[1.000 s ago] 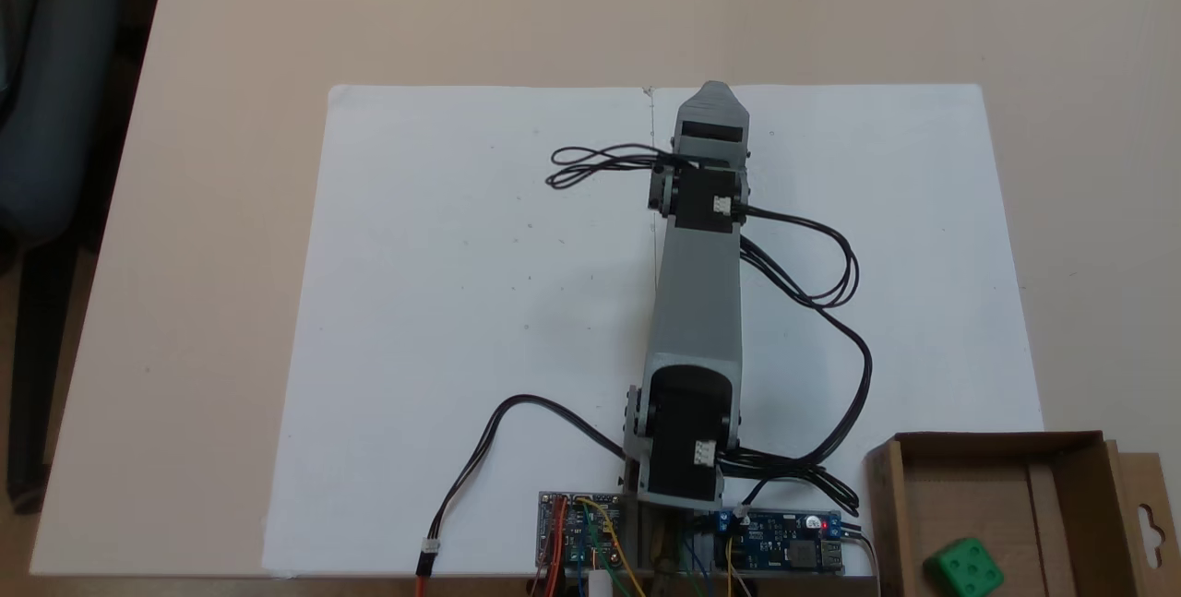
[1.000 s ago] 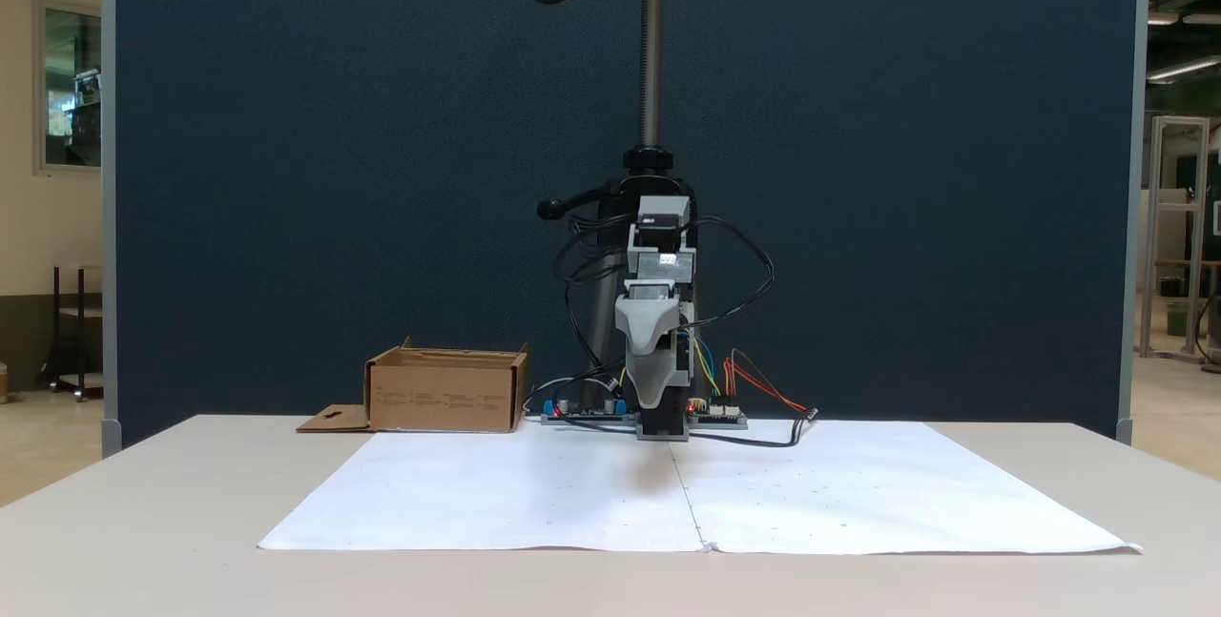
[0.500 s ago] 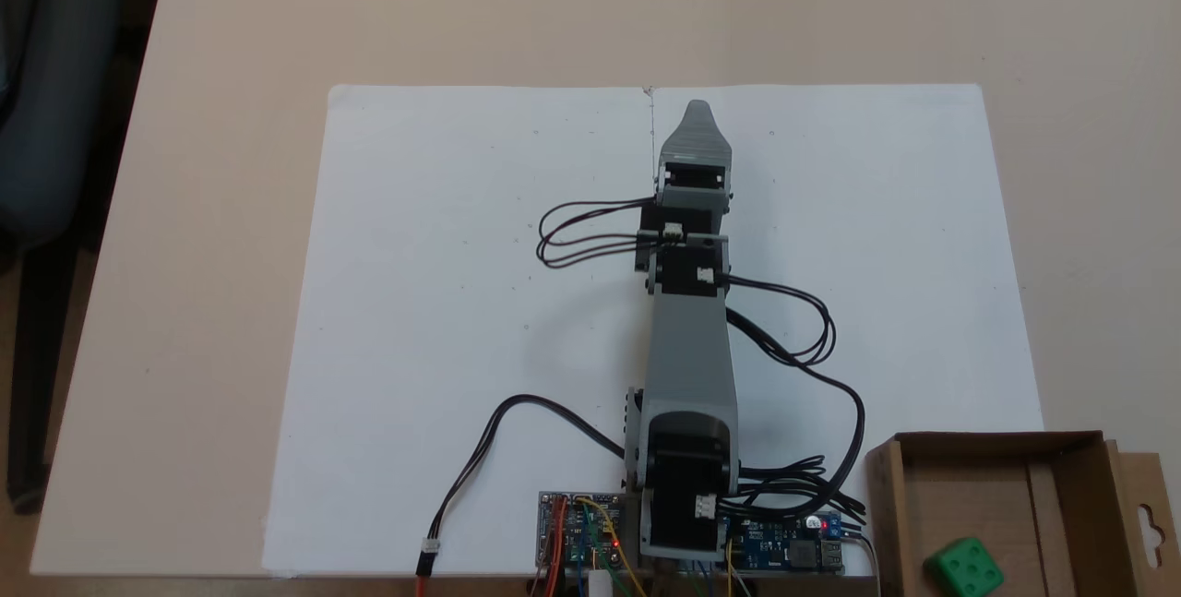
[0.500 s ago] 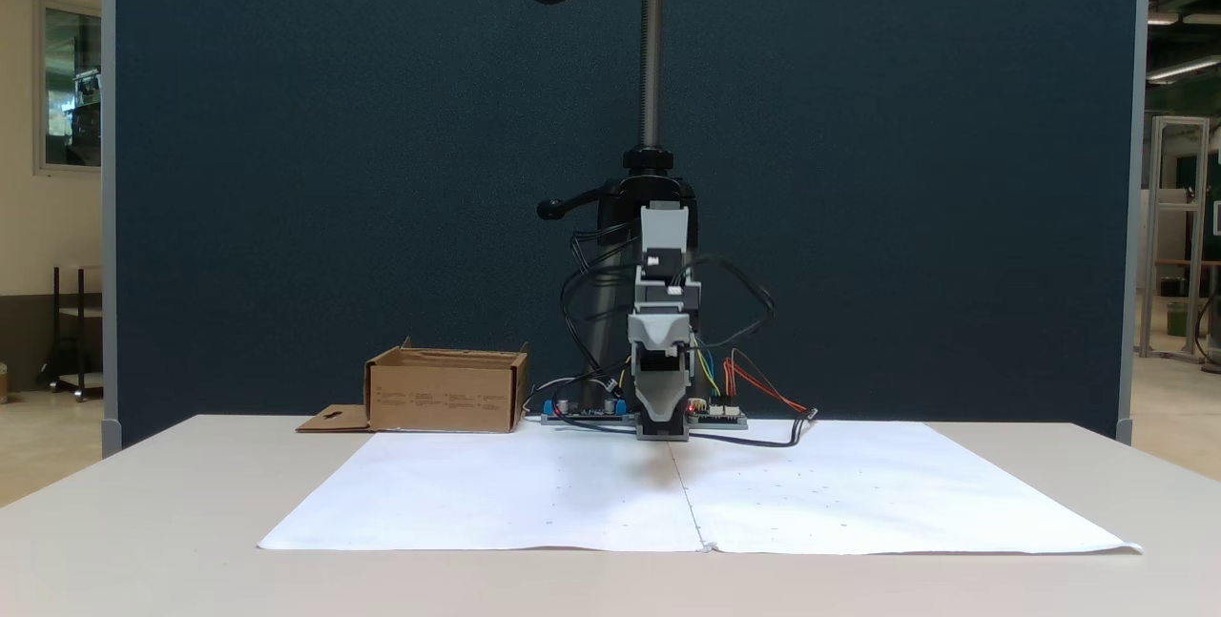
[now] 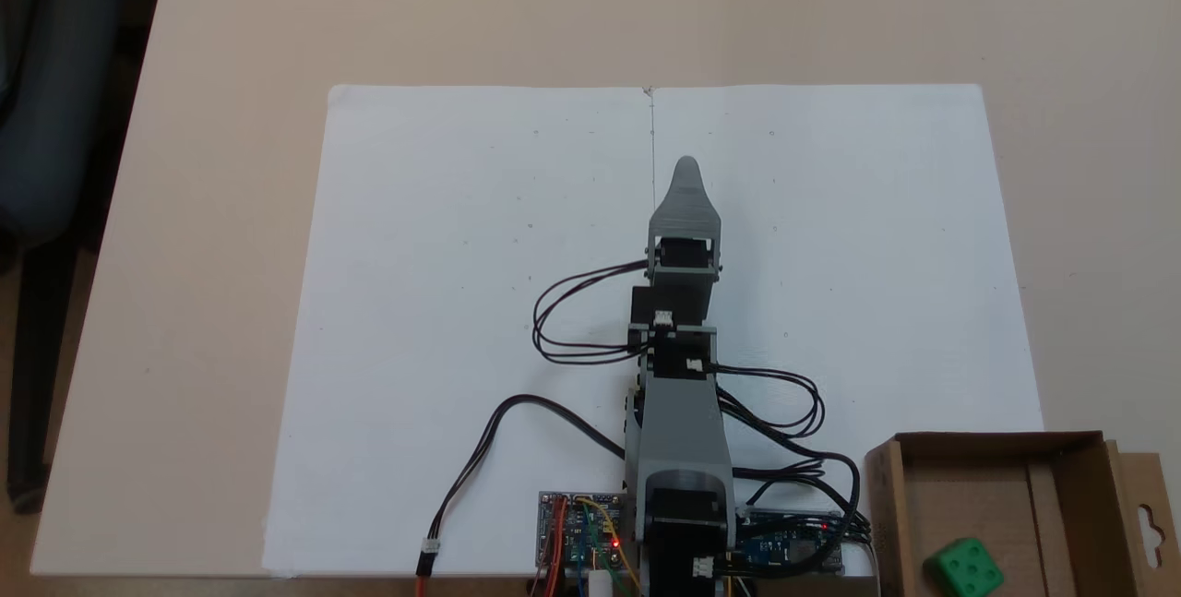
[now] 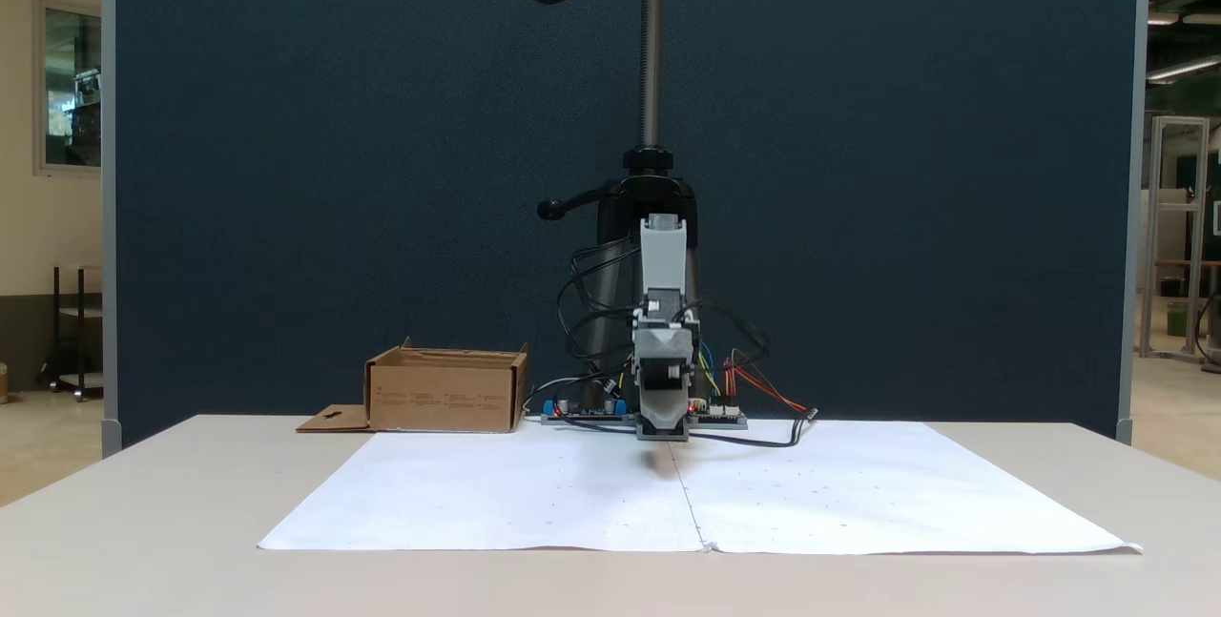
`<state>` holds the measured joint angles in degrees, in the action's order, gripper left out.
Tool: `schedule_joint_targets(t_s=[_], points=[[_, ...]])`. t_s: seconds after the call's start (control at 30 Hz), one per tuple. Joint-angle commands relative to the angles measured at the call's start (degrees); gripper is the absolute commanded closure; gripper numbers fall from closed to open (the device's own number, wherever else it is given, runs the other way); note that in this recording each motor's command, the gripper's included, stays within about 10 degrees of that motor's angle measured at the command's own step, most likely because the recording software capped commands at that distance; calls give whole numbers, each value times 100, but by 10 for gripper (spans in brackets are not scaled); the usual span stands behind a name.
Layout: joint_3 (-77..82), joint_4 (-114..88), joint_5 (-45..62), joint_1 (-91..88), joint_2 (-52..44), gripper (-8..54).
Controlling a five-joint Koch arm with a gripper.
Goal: Grasp a green dice and put it in the bin.
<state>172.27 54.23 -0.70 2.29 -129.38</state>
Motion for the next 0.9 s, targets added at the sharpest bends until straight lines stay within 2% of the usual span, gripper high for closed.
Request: schedule_joint_targets(t_s=[0.0, 0.17, 0.6, 0.87], points=[[88, 965, -237, 0, -642, 24], [686, 1835, -237, 0, -642, 19], [712, 4032, -237, -149, -624, 3], [712, 4096, -229, -589, -624, 4]])
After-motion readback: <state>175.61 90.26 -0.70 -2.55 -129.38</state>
